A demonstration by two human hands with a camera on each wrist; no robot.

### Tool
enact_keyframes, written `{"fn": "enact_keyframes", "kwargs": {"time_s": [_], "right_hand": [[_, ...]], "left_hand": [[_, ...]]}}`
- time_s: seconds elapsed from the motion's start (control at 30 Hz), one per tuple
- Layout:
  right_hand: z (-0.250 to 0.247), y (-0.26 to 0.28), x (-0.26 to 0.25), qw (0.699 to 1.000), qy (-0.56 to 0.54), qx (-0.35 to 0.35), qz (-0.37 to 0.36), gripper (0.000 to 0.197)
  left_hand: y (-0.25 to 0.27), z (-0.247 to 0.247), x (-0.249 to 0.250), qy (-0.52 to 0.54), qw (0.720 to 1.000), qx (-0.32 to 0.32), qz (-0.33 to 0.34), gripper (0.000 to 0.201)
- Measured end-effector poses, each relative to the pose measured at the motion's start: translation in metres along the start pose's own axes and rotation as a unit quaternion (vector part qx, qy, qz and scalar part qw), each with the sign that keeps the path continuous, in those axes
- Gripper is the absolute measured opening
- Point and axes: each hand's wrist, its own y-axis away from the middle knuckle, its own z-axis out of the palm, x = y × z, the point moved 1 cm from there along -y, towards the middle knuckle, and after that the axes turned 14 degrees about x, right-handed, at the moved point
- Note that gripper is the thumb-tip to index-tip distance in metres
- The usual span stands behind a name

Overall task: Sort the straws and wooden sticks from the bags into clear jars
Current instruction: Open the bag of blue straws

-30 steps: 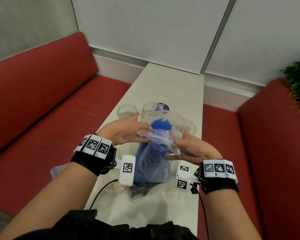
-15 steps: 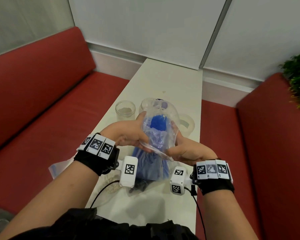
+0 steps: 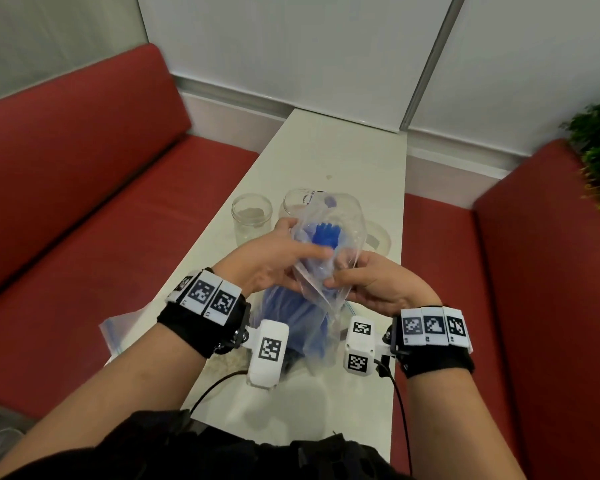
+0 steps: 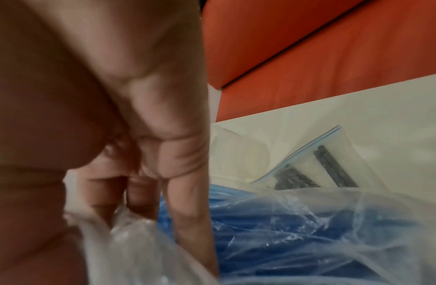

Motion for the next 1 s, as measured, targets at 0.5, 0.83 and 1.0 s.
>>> {"fn": "enact_keyframes", "kwargs": {"time_s": [0.5, 0.83, 1.0], "right_hand": [[0.024, -0.002, 0.001, 0.959, -0.242, 0.139, 0.048, 0.048], [0.039, 0.005, 0.009, 0.982, -0.147, 0.121, 0.002, 0.033], [0.042, 0.008, 0.01, 0.993, -0.07, 0.081, -0.041, 0.052]], "left_hand": [[0.005, -0.009, -0.005, -0.125, 0.991, 0.0, 0.043, 0.07], [-0.003, -0.032, -0.007, -0.022, 0.99, -0.136, -0.025, 0.047], [-0.007, -0.026, -0.021, 0.016, 0.998, -0.061, 0.0, 0.077]]}}
